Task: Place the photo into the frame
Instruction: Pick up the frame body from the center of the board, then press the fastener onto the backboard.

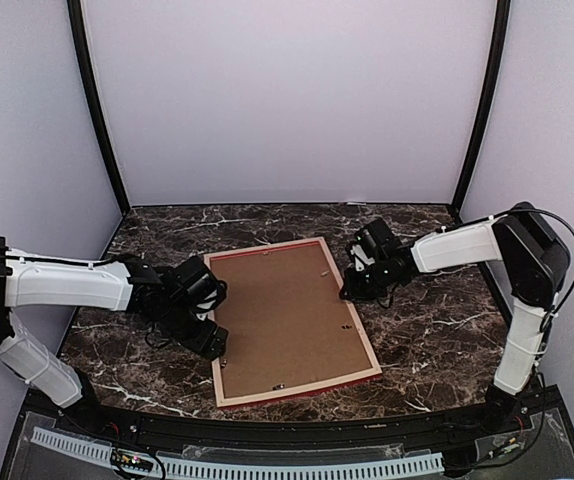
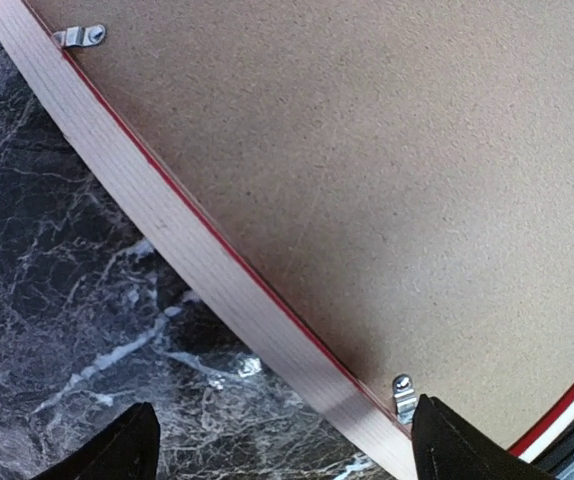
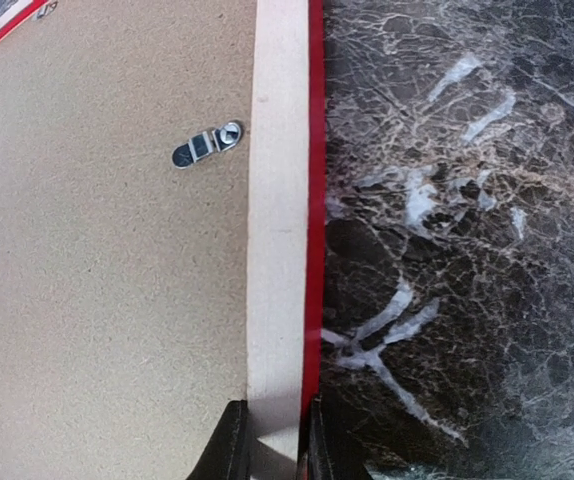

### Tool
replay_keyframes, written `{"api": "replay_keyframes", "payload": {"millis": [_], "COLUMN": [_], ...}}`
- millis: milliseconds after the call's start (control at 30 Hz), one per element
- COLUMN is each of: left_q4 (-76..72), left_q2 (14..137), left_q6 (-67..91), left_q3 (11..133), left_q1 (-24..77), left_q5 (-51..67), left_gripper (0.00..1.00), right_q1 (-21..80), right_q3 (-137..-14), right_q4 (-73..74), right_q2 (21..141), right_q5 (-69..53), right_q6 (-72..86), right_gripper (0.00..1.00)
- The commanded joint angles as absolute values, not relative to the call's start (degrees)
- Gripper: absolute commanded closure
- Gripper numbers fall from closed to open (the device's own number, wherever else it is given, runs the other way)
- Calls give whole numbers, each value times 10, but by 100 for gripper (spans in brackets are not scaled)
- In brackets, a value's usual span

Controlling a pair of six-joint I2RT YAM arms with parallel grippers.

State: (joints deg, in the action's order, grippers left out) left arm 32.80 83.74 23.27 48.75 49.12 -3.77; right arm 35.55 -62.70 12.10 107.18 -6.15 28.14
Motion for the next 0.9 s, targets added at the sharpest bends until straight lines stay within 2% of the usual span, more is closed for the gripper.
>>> {"api": "replay_keyframes", "payload": {"millis": [0,100,367,633,867], "left_q4": [301,289,295,302,299], "left_q2": [838,846,876,911,926], "left_q6": [208,203,194,197,202], "left_q3": [493,492,489,492,493], "left_q1": [493,493,502,505,505], "left_q5": [36,81,76,46,31], "left_gripper": [10,9,10,29,39], "right_q1": [341,340,339,338,338], "right_q3": [-603,-598,-597,-599,-605], "right_q4": [119,115,101,102,103], "right_q2": [1058,1056,1064,1068,1071], "right_q5": [-53,-57,-75,-82,-89], "right_q6": [298,301,303,301,298], "right_gripper": [100,100,100,100,100]}}
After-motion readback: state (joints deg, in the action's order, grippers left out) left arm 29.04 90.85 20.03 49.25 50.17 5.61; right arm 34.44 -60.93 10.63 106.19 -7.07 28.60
